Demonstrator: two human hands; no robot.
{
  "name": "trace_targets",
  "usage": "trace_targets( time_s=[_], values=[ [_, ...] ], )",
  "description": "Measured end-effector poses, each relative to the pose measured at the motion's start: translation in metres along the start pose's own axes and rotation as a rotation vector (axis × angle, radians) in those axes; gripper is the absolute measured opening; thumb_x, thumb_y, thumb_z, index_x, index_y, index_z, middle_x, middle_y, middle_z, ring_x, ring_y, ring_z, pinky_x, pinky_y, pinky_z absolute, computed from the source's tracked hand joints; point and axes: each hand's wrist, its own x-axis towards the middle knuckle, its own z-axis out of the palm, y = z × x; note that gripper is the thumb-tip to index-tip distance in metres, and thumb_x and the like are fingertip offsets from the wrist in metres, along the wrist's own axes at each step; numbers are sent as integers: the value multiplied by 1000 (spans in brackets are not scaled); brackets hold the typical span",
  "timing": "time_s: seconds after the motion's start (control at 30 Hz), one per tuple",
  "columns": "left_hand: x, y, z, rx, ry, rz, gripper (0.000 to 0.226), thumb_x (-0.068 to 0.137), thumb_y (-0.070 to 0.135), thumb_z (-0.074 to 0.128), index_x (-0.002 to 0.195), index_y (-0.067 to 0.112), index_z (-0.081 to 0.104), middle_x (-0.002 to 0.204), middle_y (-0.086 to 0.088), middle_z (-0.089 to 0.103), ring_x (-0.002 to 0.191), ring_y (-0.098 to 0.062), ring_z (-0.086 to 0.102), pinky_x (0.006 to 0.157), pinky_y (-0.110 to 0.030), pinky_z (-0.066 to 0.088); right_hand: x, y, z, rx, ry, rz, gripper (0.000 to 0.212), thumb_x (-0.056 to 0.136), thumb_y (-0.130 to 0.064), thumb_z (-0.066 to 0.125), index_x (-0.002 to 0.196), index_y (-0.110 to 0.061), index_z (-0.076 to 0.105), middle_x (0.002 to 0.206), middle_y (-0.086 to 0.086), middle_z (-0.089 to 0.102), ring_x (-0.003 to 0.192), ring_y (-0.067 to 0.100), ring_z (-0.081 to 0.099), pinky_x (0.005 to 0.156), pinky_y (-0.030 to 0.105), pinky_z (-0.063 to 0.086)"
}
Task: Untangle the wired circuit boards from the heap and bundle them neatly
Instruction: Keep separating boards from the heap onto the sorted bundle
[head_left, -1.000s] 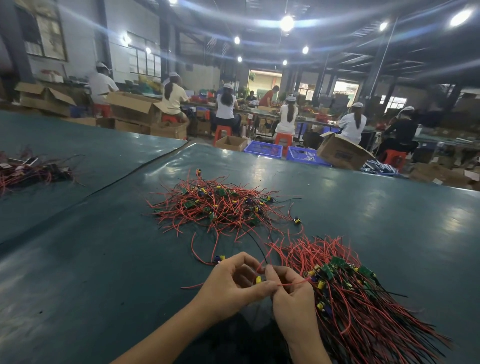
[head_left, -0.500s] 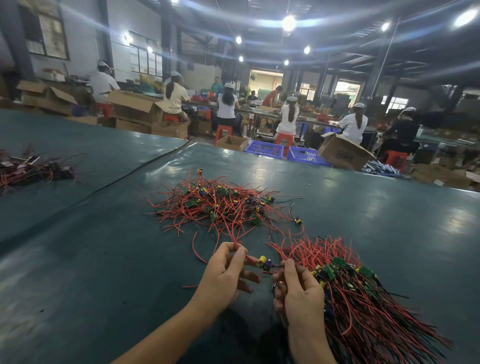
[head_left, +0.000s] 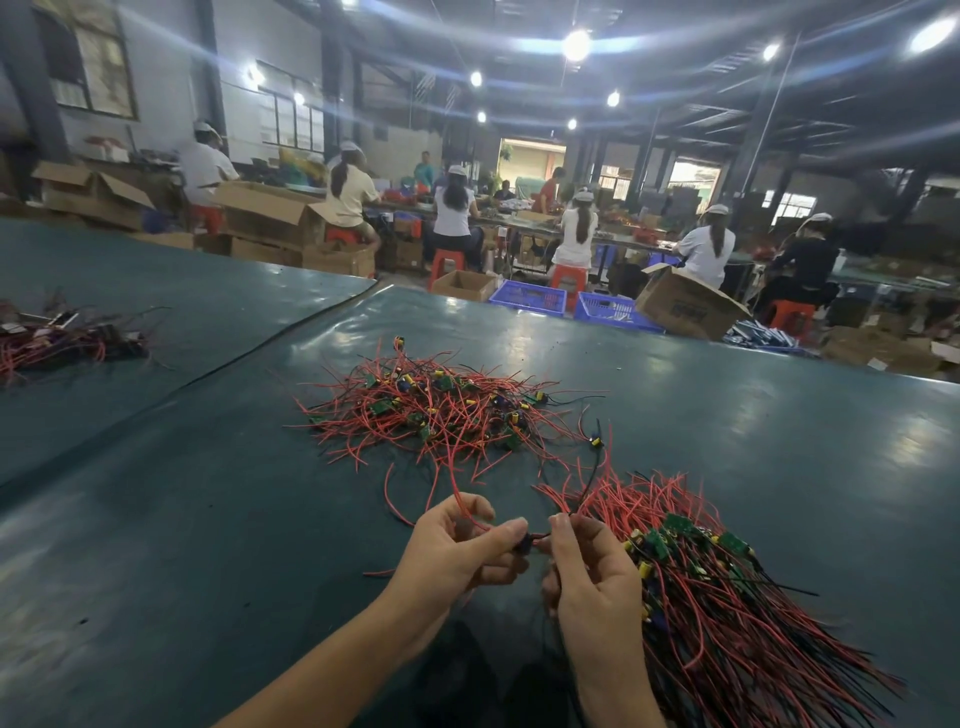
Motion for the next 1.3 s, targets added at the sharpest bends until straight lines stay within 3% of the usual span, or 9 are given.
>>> trace_targets(
  time_s=[0.2,0.4,0.57,0.77,0.93,1.0,1.07,1.17,1.3],
  values=[
    [1,-4,0,238,-55,93,40,64,20,78,95,-3,67,70,-10,71,60,-15,64,59,-22,52,1,8,0,-153,-23,-35,28,90,-21,67,64,-14,75,61,19,64,56,17,51,56,33,41],
    [0,-2,2,287,-71,99,14,74,13,76,84,4,73,72,-12,71,60,-17,63,60,-23,54,5,8,2,-48,42,68,30,93,-20,64,69,-27,80,68,3,74,66,14,69,66,28,55],
    [2,6,1,273,-73,83,2,83,3,70,82,2,70,66,-7,69,56,-13,64,56,-20,54,20,-3,-15,229,233,219,26,91,-22,65,70,-15,79,50,-5,52,36,3,31,33,16,26],
    [3,12,-5,234,-74,80,3,80,6,72,80,3,70,66,-8,69,56,-14,65,55,-20,53,27,-12,-34,398,342,196,20,94,-21,61,82,-10,73,73,-4,63,46,6,28,33,17,26],
    [3,8,-5,209,-42,79,28,68,20,76,86,-1,71,68,-13,68,59,-14,65,59,-21,54,15,-4,-17,231,250,202,24,83,-37,70,73,-16,74,53,-6,56,39,4,31,34,16,30],
    [3,8,-5,205,-36,89,32,67,19,76,89,-3,70,70,-13,69,59,-14,65,59,-21,55,7,3,-1,92,133,169,26,76,-40,73,63,-17,75,48,-4,49,42,6,35,40,20,35],
    [3,8,-4,237,-57,97,31,69,18,76,90,-5,69,72,-15,70,59,-15,64,60,-22,55,-1,8,13,34,49,135,21,78,-37,71,66,-22,79,51,3,60,49,12,51,52,29,47],
    [1,8,-2,279,-83,95,12,77,6,73,85,-2,70,67,-13,68,54,-15,62,56,-22,53,-1,10,17,47,82,124,23,88,-23,68,68,-23,80,67,13,73,70,24,68,74,45,57],
    [2,12,-2,304,-92,103,3,81,-1,70,80,2,70,64,-12,67,52,-14,62,54,-20,52,10,0,1,165,234,201,23,88,-25,68,68,-22,80,54,-3,59,42,6,48,46,22,43]
  ],
)
